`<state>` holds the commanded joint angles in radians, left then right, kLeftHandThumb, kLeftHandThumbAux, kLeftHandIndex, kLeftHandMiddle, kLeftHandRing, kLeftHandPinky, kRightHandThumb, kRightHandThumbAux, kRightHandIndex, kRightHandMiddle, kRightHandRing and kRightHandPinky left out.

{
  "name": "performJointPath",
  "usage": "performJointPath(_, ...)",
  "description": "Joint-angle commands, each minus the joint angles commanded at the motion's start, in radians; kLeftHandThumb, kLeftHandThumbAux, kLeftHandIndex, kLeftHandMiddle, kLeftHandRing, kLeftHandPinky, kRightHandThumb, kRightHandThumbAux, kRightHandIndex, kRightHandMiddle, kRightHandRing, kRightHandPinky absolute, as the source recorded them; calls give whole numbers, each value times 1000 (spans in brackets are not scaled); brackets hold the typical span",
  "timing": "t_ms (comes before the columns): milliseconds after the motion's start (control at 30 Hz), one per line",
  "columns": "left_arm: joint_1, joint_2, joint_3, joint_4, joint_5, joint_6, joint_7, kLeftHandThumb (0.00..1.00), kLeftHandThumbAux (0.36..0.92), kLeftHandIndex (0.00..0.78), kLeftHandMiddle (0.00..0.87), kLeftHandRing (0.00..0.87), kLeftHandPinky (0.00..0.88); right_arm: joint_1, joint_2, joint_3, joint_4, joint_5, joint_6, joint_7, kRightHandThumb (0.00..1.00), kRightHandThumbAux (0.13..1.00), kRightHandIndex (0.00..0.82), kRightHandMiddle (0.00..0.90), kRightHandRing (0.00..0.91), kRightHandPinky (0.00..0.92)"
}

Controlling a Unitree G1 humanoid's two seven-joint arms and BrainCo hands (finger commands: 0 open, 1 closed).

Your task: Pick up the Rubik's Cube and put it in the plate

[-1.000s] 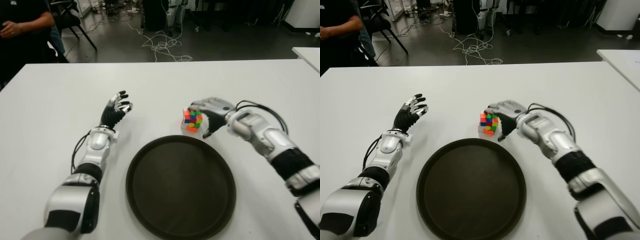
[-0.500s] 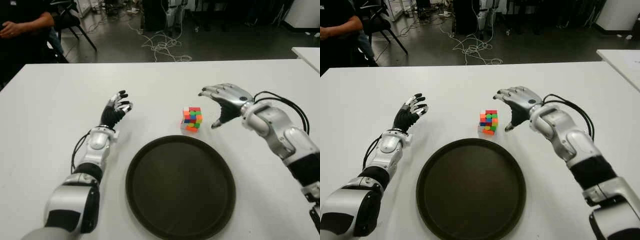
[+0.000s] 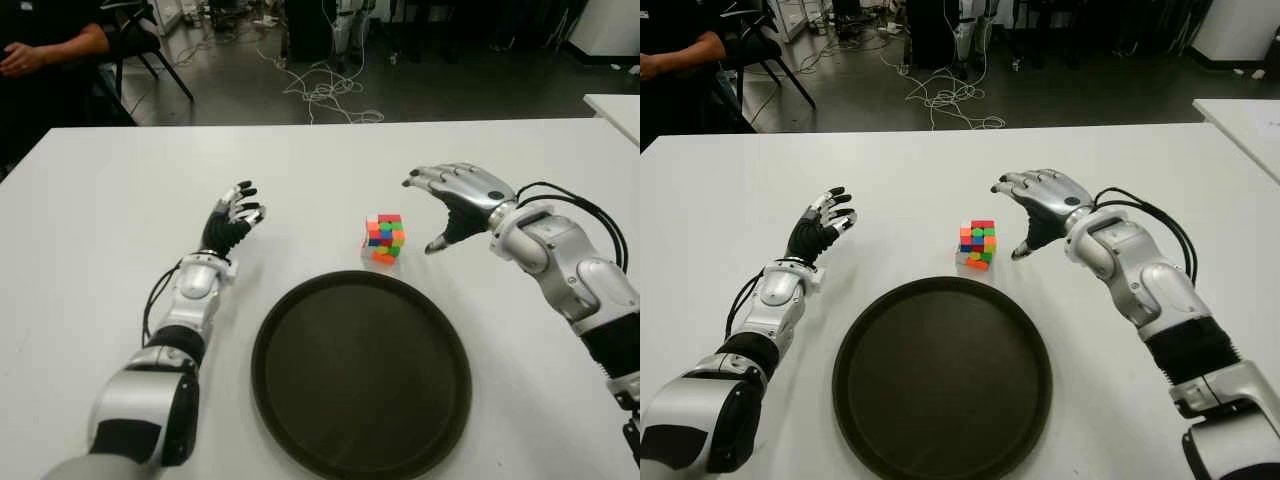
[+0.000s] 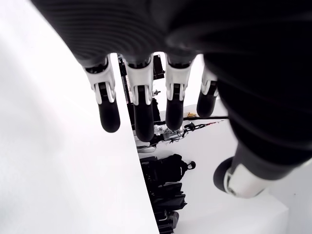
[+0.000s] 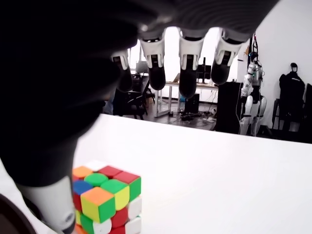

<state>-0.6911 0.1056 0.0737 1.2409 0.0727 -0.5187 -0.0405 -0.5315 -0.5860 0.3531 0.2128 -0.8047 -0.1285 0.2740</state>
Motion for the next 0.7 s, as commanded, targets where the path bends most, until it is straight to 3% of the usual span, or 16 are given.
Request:
performJointPath(433,2,-3,-1,2,2,-8,7,155,653,128,166,170,171,-50,11,34,49,-13,-52,10,0,780,80,115,115,92)
performJointPath(567,1,-3,-2,3,4,-8,10,151,667,128,164,170,168,-97,63,81,118,-40,-48,-5,0,777,81,117,116,90)
performJointPath(700,0,-3,-3,4,5,-7,13,152,674,129,164,171,174,-124,79,106,171,-43,-65,-9,0,779,80,117,114,87)
